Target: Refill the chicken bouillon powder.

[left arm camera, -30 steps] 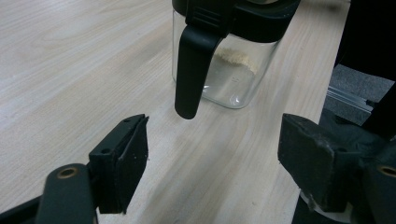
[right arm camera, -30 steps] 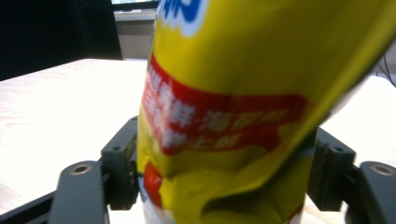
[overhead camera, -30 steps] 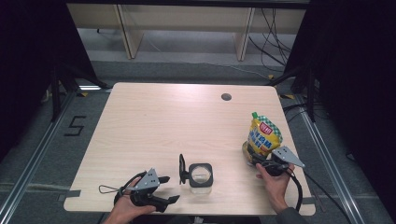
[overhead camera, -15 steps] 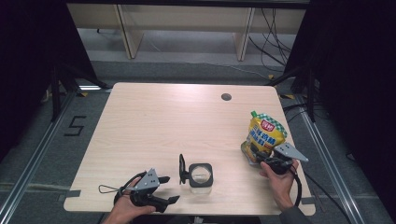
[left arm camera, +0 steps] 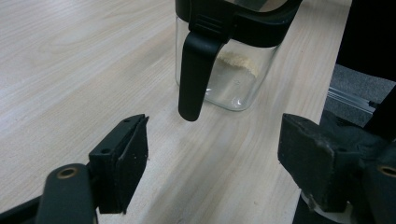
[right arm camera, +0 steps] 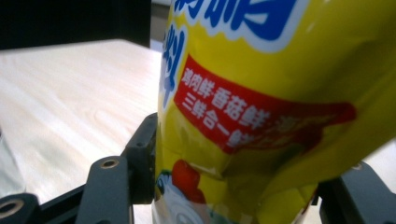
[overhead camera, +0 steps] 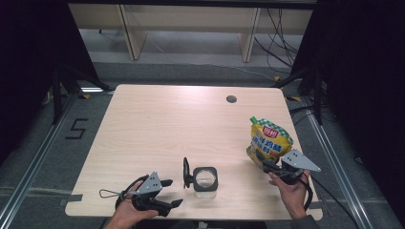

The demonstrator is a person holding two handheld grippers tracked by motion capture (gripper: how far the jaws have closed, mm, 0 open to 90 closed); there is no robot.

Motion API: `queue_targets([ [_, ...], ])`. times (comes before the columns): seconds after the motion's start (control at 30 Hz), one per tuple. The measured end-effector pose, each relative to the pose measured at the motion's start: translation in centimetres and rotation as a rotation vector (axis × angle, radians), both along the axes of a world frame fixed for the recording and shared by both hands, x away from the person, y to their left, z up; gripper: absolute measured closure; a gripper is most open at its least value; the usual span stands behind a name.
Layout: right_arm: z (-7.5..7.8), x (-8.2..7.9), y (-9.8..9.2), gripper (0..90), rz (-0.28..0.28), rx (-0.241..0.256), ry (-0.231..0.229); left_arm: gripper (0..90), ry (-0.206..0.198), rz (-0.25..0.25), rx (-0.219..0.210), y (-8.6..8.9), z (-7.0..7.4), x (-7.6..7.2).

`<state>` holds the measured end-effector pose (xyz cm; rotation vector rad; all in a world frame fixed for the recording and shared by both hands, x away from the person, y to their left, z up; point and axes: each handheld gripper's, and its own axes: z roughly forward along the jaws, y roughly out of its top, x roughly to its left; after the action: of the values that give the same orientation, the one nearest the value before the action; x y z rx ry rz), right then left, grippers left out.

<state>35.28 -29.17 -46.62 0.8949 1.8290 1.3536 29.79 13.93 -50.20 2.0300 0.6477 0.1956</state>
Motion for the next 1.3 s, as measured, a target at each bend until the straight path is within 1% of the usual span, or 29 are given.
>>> queue_targets([
  [0.13,0.9,-1.2,0.7,41.5,0.021,-0.104,-0.026,24.0,0.007,-0.007,0.010,0.1,0.0,0.1],
  [0.17,1.0,-1.4,0.8,41.5,0.029,-0.123,-0.028,24.0,-0.013,-0.016,0.031,0.2,0.1,0.2],
  [0.2,1.1,-1.8,1.2,41.5,0.032,-0.143,-0.034,24.0,-0.005,-0.008,0.015,0.1,0.1,0.1],
  [0.23,1.3,-1.9,1.3,41.5,0.053,-0.180,-0.060,24.1,-0.003,0.004,0.005,0.1,0.0,0.0],
  [0.27,1.4,-2.2,1.6,41.5,0.060,-0.183,-0.051,24.0,-0.008,0.005,-0.004,0.0,0.0,0.0],
  [0.33,1.6,-2.6,2.0,41.6,0.077,-0.195,-0.060,24.1,-0.003,0.012,-0.008,0.0,0.0,-0.1],
  [0.37,1.7,-2.8,2.3,41.6,0.082,-0.218,-0.072,24.1,-0.004,0.013,-0.009,0.0,0.0,-0.1],
  [0.4,1.9,-3.1,2.6,41.6,0.089,-0.264,-0.095,24.0,-0.008,0.013,-0.003,0.1,0.0,0.0],
  [0.47,2.3,-4.2,3.7,41.7,0.084,-0.433,-0.170,24.0,-0.004,0.011,-0.005,0.1,0.1,-0.1],
  [0.5,2.4,-4.6,4.2,41.7,0.089,-0.487,-0.187,24.0,-0.007,0.005,-0.002,0.2,0.2,0.0],
  [0.53,2.4,-4.9,4.4,41.7,0.100,-0.499,-0.193,24.0,-0.008,0.019,-0.020,0.1,0.1,-0.1],
  [0.6,2.5,-5.6,5.1,41.7,0.130,-0.513,-0.208,23.9,-0.004,0.012,-0.013,0.1,0.1,-0.1],
  [0.63,2.5,-5.8,5.4,41.7,0.136,-0.547,-0.222,23.9,0.003,0.016,-0.014,0.1,0.1,-0.1],
  [0.67,2.5,-6.0,5.6,41.7,0.138,-0.564,-0.229,23.9,-0.011,0.003,-0.003,0.1,0.1,0.0],
  [0.77,2.4,-6.3,5.9,41.8,0.165,-0.575,-0.222,23.9,-0.005,0.012,-0.009,0.0,0.0,-0.1],
  [0.83,2.4,-6.3,6.1,41.7,0.176,-0.606,-0.219,23.9,-0.002,0.008,-0.006,0.1,0.0,-0.1],
  [0.87,2.4,-6.3,6.1,41.7,0.181,-0.609,-0.214,23.9,-0.014,0.011,0.013,0.2,0.0,0.1],
  [0.9,2.4,-6.4,6.1,41.8,0.185,-0.592,-0.196,23.9,-0.013,0.011,0.011,0.2,0.0,0.1],
  [0.93,2.4,-6.2,6.0,41.8,0.202,-0.600,-0.198,23.9,-0.015,0.008,0.012,0.2,0.0,0.1],
  [0.97,2.5,-6.3,6.0,41.8,0.206,-0.611,-0.196,23.9,-0.003,0.014,-0.008,0.1,0.0,-0.1],
  [1.0,2.5,-6.3,6.0,41.7,0.207,-0.639,-0.203,23.9,-0.005,0.011,-0.006,0.0,0.0,-0.1],
  [1.07,2.5,-6.5,6.1,41.8,0.219,-0.673,-0.201,23.9,-0.007,0.007,-0.005,0.1,0.0,0.0],
  [1.1,2.5,-6.6,6.2,41.8,0.214,-0.665,-0.185,23.9,-0.006,0.012,-0.008,0.0,0.0,-0.1],
  [1.13,2.5,-6.6,6.2,41.8,0.219,-0.687,-0.205,23.9,-0.007,0.012,-0.006,0.0,0.0,-0.1],
  [1.17,2.5,-6.8,6.3,41.8,0.213,-0.691,-0.198,23.9,-0.008,0.011,-0.011,0.0,0.0,-0.1],
  [1.2,2.7,-6.8,6.4,41.8,0.223,-0.725,-0.214,23.9,-0.016,-0.004,-0.001,0.1,0.1,0.0],
  [1.23,2.8,-6.9,6.4,41.8,0.225,-0.731,-0.217,23.9,-0.015,-0.002,-0.001,0.1,0.1,0.0],
  [1.27,2.9,-7.0,6.4,41.8,0.231,-0.733,-0.219,23.9,0.003,0.015,-0.016,0.0,0.0,-0.1],
  [1.3,3.0,-7.1,6.4,41.8,0.233,-0.741,-0.226,23.9,-0.004,0.016,-0.015,0.0,0.0,-0.1],
])
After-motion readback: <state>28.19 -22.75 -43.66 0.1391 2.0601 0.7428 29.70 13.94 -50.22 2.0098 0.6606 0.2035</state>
